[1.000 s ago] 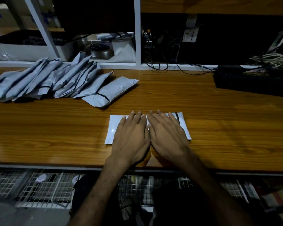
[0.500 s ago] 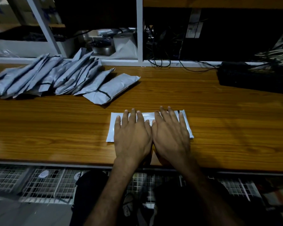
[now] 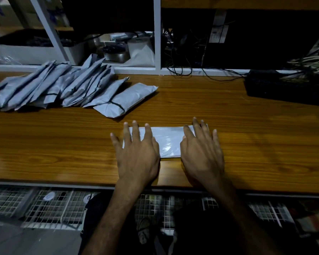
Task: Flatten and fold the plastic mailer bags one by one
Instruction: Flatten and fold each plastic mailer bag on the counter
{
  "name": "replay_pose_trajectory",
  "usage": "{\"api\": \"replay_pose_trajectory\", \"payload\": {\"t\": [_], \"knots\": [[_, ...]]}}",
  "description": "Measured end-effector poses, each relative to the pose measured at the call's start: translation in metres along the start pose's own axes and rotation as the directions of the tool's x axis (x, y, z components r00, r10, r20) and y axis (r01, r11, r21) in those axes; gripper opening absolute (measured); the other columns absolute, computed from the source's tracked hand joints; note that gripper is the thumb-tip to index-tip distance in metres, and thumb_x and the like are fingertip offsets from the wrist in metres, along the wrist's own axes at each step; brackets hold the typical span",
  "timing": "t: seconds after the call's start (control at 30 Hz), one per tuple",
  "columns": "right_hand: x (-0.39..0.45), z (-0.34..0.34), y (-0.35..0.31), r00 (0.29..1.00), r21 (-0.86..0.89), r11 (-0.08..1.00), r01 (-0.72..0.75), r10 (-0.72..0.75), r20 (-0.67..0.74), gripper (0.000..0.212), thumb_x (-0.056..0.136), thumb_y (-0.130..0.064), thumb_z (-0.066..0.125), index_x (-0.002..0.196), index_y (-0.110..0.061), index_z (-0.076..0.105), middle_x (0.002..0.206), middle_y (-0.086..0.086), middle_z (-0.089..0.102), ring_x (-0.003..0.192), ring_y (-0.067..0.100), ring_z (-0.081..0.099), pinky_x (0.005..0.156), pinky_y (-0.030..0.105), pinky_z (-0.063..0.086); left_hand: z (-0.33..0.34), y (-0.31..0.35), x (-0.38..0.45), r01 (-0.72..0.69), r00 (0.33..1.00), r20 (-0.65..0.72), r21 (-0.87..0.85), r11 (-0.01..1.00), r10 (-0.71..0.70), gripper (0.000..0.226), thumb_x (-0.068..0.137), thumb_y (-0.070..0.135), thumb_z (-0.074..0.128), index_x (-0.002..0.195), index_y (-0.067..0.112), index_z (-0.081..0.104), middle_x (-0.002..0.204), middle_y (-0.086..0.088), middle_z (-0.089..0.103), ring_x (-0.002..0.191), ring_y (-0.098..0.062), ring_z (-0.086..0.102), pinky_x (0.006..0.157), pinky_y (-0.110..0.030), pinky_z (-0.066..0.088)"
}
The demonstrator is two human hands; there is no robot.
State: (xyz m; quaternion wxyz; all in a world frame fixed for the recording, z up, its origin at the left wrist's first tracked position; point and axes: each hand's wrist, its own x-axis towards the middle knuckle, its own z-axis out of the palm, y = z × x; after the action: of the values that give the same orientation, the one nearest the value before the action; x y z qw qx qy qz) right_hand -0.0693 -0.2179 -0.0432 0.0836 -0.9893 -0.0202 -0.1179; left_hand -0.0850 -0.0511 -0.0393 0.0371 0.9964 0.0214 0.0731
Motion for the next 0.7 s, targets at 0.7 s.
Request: {"api": "replay_pose_trajectory", "payload": {"t": [0.7], "knots": [[-0.003,-0.009,0.035,0.993,0.036,0.998,-0.048,0.044,0.114,0.059,0.106,-0.04,0.021,0.164,-0.031,0.015,0.174,0.005,0.006,0.16,0.027,0.003,0.127,0.056,0.004,-0.008,-0.046,-0.007,0.077,0.996,0.05,-0.103,0.992,-0.072,0.056,0.109,0.048,0.011,0.163,0.044,0.001,0.172,-0.015,-0.011,0.157,-0.04,-0.019,0.119,-0.073,-0.007]]}}
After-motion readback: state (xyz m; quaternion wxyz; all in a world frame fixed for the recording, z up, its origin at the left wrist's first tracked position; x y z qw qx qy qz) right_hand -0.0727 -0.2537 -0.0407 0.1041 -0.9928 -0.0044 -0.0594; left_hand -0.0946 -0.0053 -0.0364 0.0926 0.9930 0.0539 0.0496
